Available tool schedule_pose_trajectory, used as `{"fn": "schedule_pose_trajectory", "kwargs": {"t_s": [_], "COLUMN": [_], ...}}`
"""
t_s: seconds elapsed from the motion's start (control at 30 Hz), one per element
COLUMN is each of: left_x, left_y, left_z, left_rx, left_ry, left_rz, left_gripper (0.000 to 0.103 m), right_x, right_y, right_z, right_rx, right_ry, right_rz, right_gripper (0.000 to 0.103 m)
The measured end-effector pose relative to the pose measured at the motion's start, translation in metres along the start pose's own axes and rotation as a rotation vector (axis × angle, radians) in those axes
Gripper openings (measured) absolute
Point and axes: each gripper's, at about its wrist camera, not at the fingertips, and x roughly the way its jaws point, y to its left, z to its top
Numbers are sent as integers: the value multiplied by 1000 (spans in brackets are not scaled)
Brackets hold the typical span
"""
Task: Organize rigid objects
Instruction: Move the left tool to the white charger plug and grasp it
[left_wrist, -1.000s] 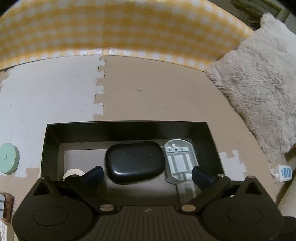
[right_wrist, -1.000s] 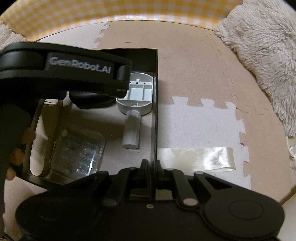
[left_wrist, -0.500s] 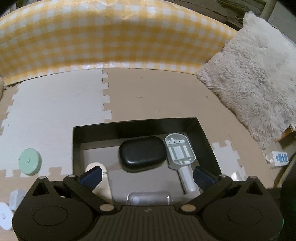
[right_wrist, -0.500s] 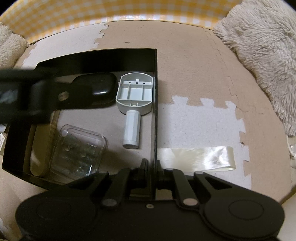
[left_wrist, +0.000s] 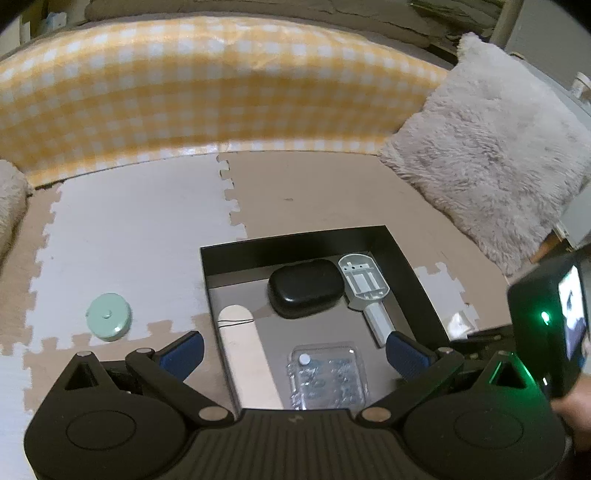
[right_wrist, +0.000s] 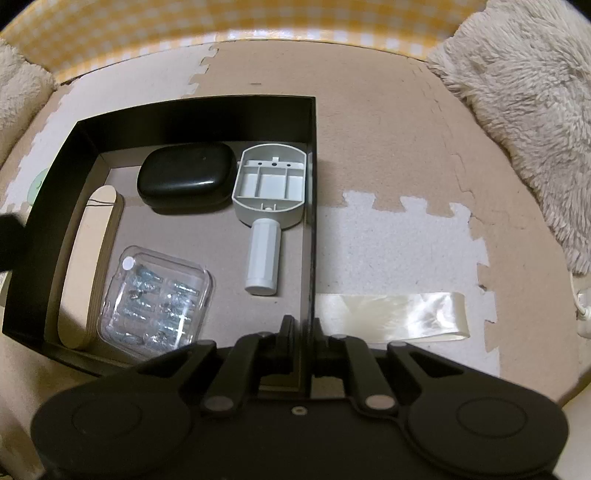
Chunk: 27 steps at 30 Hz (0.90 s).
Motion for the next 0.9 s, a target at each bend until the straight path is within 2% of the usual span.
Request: {"fn": "schedule_pose_trajectory", "kwargs": {"t_s": [0.2,0.47,0.73,0.9], "left_x": [-23,-36,-26,-6], "left_y": [20,64,119,148], "left_z": [-10,-20,-25,-29], "left_rx": [31,35,19,-18], "left_ry": [-15,-28,-33,28], "left_rz": [-6,16,90,113], "left_gripper": [103,103,103,103], "right_x": [0,0,0,-1], "right_y": [1,2,3,4], "right_z": [0,0,-1,-1], "right_rx": [-5,-6,-11,-16], "right_ry": [0,0,0,1], "right_rz": [-4,-5,-10,-16], "right_gripper": [10,10,11,11]}}
